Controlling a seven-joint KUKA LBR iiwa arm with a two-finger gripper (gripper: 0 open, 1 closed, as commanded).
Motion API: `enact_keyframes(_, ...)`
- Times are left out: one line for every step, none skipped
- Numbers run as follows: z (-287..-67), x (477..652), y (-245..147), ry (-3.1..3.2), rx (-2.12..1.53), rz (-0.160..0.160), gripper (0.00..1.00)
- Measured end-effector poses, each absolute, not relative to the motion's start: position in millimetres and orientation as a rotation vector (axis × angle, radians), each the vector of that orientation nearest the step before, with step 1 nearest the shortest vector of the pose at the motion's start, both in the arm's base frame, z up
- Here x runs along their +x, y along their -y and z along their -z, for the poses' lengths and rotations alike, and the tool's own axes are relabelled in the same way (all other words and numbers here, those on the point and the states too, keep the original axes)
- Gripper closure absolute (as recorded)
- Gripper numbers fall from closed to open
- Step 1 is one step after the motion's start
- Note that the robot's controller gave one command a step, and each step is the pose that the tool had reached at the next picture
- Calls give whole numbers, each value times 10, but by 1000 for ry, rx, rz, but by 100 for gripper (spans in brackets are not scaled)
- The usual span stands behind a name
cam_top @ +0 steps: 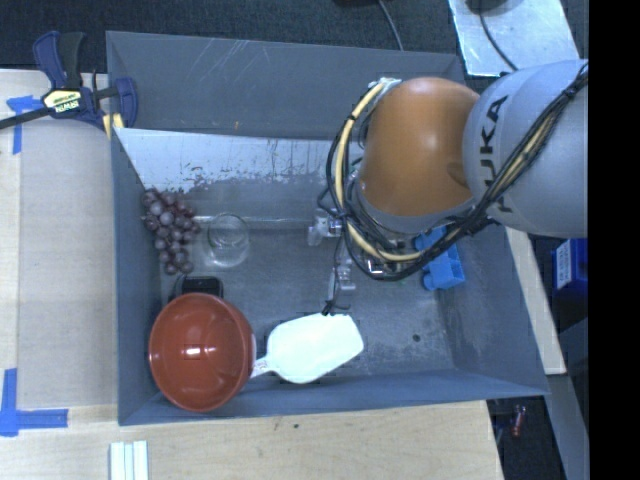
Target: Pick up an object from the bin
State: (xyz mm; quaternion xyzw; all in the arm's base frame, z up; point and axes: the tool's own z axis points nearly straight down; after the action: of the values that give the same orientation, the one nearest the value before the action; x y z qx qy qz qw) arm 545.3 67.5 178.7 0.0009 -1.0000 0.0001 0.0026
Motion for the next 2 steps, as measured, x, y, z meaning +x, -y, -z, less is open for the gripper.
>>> enact_keyframes(-1832, 5471, -672, 3145, -1, 1, 0)
enact_keyframes(-815, 4923, -847, 3119, 417, 0, 0)
